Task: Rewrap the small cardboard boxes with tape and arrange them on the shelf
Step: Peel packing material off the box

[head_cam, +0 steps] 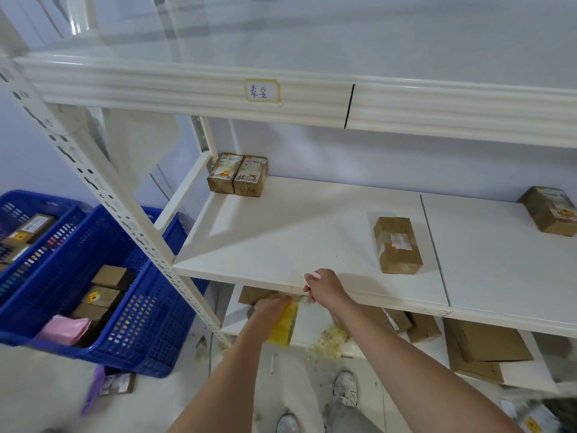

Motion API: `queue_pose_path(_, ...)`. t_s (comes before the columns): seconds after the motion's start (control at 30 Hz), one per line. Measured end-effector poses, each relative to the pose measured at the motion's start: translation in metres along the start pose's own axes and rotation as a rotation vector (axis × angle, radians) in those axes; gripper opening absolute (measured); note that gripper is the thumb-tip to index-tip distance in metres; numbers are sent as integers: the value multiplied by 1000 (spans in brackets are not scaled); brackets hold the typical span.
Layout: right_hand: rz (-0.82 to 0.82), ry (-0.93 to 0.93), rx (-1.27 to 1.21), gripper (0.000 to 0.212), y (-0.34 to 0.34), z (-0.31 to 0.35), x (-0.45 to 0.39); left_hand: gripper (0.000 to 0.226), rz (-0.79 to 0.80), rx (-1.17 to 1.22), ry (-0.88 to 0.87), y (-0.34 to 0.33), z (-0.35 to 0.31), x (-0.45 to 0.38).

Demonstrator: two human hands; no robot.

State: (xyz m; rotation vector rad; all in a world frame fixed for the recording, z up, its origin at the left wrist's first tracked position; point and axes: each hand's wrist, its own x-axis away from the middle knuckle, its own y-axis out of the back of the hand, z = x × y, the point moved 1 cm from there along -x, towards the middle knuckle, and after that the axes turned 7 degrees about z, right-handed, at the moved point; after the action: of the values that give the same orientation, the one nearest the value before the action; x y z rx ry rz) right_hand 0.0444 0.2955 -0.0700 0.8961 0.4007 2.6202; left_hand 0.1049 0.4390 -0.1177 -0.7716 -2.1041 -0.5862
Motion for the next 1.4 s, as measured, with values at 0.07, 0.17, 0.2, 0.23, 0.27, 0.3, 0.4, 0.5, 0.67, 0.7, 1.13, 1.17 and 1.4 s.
queue_pose_path(0.07, -8, -8, 3, 27, -1, -1, 0, 64, 57, 43, -40, 6, 4, -11)
queue_pose_path(0.17, -19, -24, -4, 30, -4, 0, 0, 56, 175, 98, -100, 6, 2, 7)
queue_pose_path(0.2, -21, -28, -6, 31, -5, 0, 0, 43, 211, 133, -114, 5, -1, 17)
queue_pose_path(0.23, -22, -31, -10, 32, -6, 0, 0, 35, 234, 171, -117, 4, -4, 23)
queue_pose_path(0.27, -25, -31, -14, 33, -7, 1, 0, 32, 247, 188, -119, 4, -6, 24)
queue_pose_path(0.3, -27, -29, -19, 32, -7, 1, 0, 31, 267, 206, -125, 4, -7, 26)
queue_pose_path(0.4, -30, -22, -39, 27, -6, 1, 0, 28, 276, 238, -135, 4, -1, 28)
queue_pose_path(0.5, -37, -23, -21, 26, -5, 1, 0, 23, 254, 251, -132, 4, 2, 32)
queue_pose_path(0.67, -37, -15, -12, 25, -6, 0, 0, 23, 303, 266, -46, 8, 1, 36)
queue_pose_path(0.7, -36, -15, -28, 24, -7, -1, 0, 26, 314, 274, -31, 9, 2, 35)
queue_pose_path(1.13, -37, -29, -51, 21, -5, 2, 7, 15, 354, 184, -45, 7, -3, 35)
queue_pose_path(1.17, -36, -28, -46, 21, -5, 2, 7, 14, 356, 191, -43, 7, -3, 35)
queue_pose_path(1.4, -28, -4, -22, 23, -5, 11, 8, 30, 329, 247, -15, 6, 0, 32)
